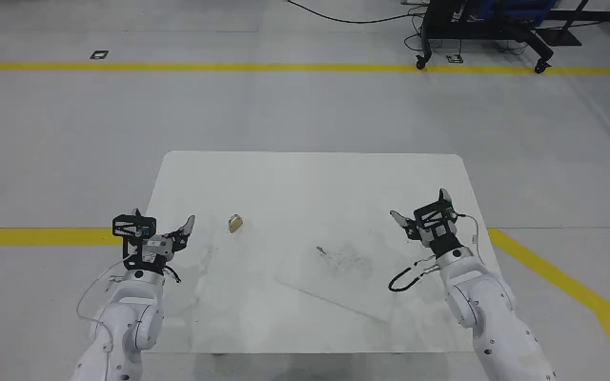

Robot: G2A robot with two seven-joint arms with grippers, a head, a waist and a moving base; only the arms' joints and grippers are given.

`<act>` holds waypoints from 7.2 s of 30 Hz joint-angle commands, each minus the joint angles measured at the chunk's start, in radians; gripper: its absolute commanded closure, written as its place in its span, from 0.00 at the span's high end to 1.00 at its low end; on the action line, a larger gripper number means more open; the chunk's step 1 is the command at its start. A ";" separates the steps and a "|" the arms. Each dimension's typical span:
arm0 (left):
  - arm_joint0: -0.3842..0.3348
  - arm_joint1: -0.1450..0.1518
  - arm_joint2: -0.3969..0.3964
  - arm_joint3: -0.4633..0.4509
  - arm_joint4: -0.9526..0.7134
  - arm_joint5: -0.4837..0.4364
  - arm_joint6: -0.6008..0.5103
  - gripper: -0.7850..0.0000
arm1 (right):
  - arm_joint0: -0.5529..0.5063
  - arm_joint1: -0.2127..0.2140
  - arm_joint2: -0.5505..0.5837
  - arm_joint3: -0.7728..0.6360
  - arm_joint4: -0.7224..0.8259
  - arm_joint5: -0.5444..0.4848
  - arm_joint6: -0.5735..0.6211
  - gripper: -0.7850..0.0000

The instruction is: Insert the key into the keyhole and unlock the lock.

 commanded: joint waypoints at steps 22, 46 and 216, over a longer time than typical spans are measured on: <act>0.000 0.000 0.000 0.000 0.000 0.000 0.000 1.00 | 0.205 -0.020 -0.250 0.145 0.061 -0.395 0.085 1.00; 0.000 0.000 0.000 0.000 0.000 0.000 0.000 1.00 | 0.380 -0.044 -0.410 0.312 0.128 -0.514 0.360 0.00; -0.774 0.134 0.796 0.569 -1.452 -1.008 -0.753 0.00 | 0.837 0.070 -1.124 0.759 0.766 -0.902 -0.801 0.00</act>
